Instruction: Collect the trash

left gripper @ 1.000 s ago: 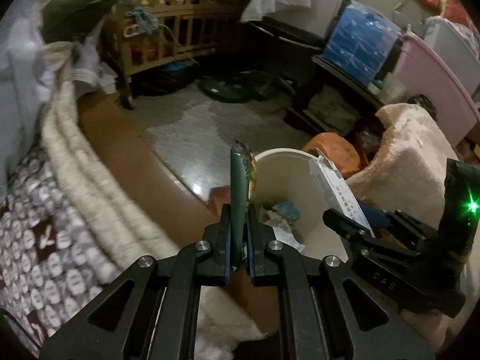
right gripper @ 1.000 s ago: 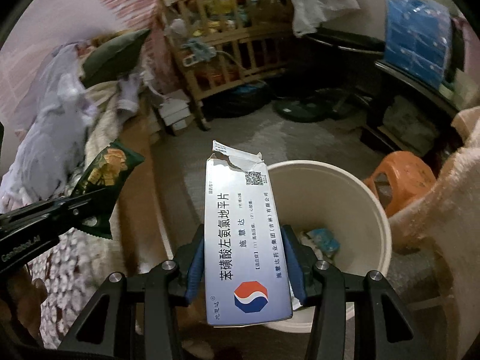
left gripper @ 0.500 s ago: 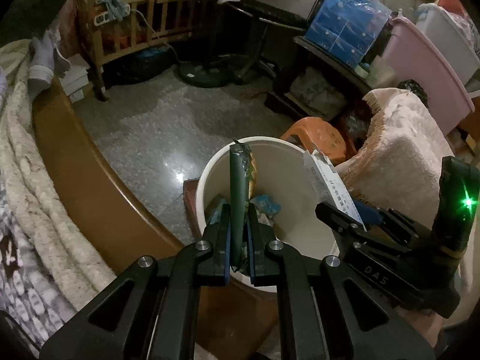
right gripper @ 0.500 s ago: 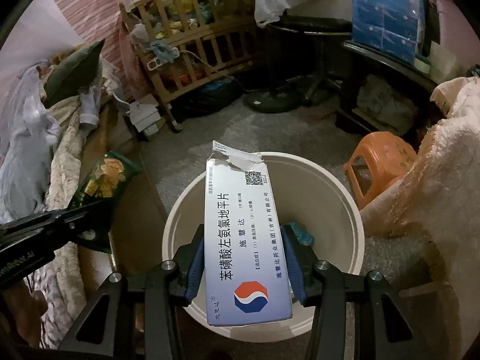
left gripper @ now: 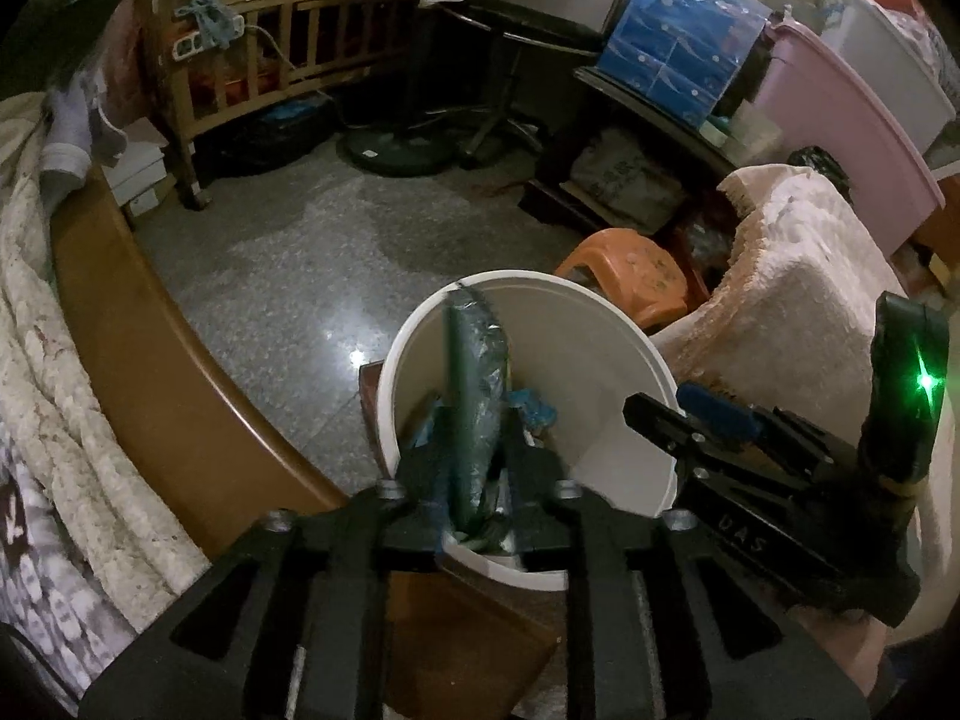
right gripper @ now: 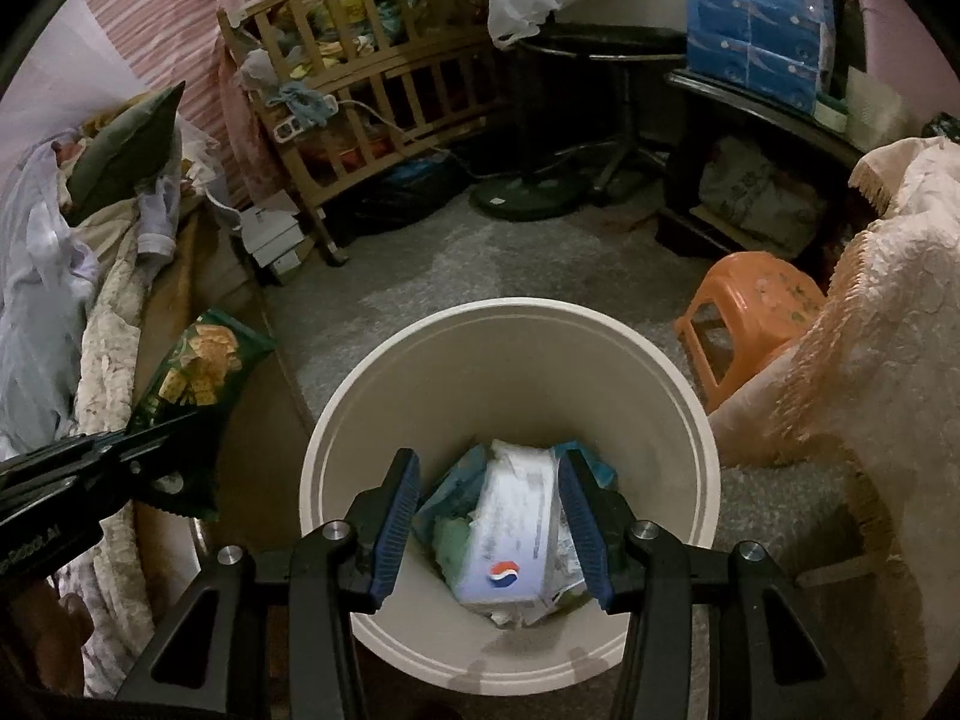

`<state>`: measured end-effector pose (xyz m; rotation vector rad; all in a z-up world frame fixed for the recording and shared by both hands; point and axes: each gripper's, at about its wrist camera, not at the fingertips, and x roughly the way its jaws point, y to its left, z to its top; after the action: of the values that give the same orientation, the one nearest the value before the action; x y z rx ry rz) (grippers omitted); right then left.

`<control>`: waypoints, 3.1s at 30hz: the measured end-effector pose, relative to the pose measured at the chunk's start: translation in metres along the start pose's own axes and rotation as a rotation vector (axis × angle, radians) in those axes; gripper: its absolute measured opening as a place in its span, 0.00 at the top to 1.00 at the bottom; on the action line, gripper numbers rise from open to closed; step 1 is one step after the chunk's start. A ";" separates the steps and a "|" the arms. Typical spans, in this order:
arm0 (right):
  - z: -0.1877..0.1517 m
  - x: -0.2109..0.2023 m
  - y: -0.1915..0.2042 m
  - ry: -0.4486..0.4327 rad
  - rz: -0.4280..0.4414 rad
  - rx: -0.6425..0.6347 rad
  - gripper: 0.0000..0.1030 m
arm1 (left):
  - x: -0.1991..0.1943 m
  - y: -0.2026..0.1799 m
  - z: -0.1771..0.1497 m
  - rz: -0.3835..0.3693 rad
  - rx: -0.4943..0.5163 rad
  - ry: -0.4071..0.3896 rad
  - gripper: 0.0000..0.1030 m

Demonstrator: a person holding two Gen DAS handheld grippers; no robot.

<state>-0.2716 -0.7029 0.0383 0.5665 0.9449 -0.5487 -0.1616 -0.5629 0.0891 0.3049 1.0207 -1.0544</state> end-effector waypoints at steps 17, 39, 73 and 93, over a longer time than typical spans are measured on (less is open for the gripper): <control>-0.010 -0.045 0.017 -0.102 -0.006 0.002 0.52 | -0.047 0.005 -0.019 0.141 0.007 -0.120 0.46; -0.019 -0.127 0.077 -0.303 -0.036 -0.115 0.48 | -0.146 0.016 -0.053 0.247 0.000 -0.334 0.46; -0.020 -0.135 0.086 -0.316 -0.025 -0.131 0.47 | -0.156 0.027 -0.060 0.254 -0.024 -0.363 0.46; -0.022 -0.135 0.079 -0.305 -0.033 -0.126 0.46 | -0.150 0.025 -0.059 0.240 -0.018 -0.350 0.46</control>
<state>-0.2968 -0.6059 0.1611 0.3426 0.6945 -0.5820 -0.1901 -0.4260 0.1738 0.2127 0.6605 -0.8439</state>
